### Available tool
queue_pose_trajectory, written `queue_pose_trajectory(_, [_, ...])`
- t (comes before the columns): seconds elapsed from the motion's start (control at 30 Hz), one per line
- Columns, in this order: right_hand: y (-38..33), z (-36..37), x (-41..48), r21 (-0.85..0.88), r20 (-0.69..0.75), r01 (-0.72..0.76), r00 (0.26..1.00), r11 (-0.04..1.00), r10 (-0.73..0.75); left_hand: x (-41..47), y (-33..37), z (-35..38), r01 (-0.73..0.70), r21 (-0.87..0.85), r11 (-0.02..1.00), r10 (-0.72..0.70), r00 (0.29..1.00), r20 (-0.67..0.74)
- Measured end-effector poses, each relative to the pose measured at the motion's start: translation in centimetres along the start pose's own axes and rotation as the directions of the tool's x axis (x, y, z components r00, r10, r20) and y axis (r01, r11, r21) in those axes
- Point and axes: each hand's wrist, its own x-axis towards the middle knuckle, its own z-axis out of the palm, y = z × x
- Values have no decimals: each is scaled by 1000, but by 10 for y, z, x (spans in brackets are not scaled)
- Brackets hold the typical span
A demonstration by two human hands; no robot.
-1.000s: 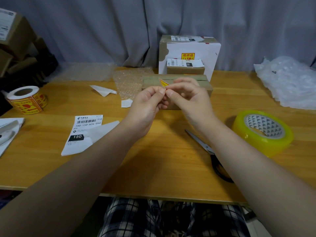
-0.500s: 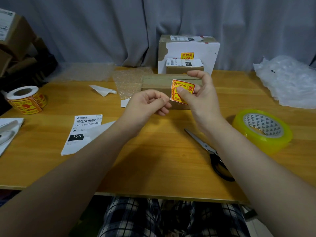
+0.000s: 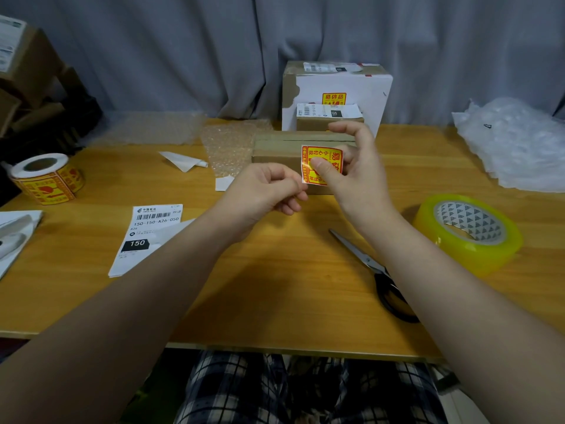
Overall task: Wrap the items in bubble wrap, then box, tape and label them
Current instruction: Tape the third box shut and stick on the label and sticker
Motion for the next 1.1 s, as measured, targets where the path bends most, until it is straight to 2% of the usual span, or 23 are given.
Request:
queue_pose_trajectory(0.7, [5, 2, 2, -56, -6, 40, 999, 998, -40, 0, 1, 1, 52, -26, 998, -52, 998, -23])
queue_pose_trajectory(0.97, [5, 1, 1, -57, -5, 42, 999, 998, -42, 0, 0, 0, 33, 2, 999, -33, 999, -18])
queue_pose_trajectory(1.1, [7, 1, 3, -33, -4, 24, 1000, 999, -24, 0, 0, 2, 31, -45, 998, -32, 999, -21])
